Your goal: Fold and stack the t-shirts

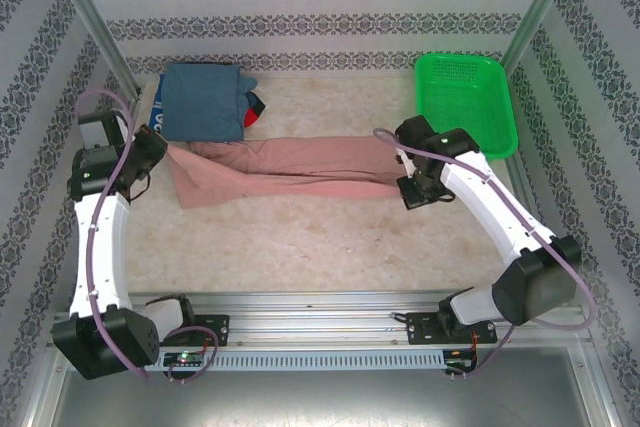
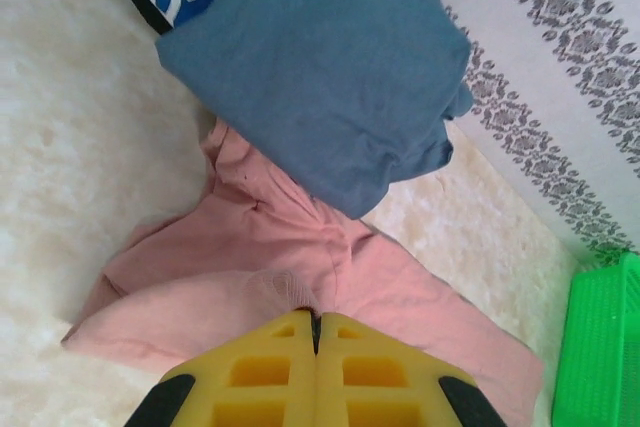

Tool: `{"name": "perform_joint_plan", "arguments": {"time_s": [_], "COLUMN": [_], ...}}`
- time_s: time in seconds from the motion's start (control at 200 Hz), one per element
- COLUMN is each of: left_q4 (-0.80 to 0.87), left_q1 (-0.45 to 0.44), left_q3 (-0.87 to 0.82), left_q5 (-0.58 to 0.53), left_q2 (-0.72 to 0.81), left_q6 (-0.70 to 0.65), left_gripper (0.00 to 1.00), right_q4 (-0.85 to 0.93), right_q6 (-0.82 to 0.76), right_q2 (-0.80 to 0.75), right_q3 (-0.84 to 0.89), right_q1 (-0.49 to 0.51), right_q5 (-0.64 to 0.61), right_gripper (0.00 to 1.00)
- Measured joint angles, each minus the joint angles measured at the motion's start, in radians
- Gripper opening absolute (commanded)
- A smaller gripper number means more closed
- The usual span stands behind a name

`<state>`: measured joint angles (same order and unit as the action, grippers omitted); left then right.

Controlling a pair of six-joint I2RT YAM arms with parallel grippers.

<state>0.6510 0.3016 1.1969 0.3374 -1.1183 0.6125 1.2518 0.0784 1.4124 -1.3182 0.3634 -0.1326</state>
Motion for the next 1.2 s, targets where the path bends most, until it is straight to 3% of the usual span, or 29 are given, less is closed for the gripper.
{"name": "perform_joint_plan", "arguments": {"time_s": [0.485,0.674,0.929,1.199], "left_q4": [0.053,0.058,0.068,0.039], "left_q1": [0.008,0.008,0.008,0.008], "left_q3": [0.107,0.101,0.045,-0.004], "left_q5": [-0.051,-0.055,-0.067,-0.076], "left_q2": [0.011,0.044,0.083,-0.022], "left_q6": [0.000,0.000,-0.003,-0.024], "left_gripper": [0.00,0.00,0.00,0.00], "right_q4": [-0.147,-0.277,-0.447,-0.504], "right_q6": [-0.269,-0.364,-0.475,-0.491], "right_q2": [-0.039,-0.178,-0.447,-0.283], "right_q3": [0.006,0.074,0.315,0.333], "right_q1": [-0.040,-0.047,-0.050,-0.092], "right_q5": [-0.099,-0.081,0.041,0.147], "right_gripper": [0.00,0.00,0.00,0.00]}}
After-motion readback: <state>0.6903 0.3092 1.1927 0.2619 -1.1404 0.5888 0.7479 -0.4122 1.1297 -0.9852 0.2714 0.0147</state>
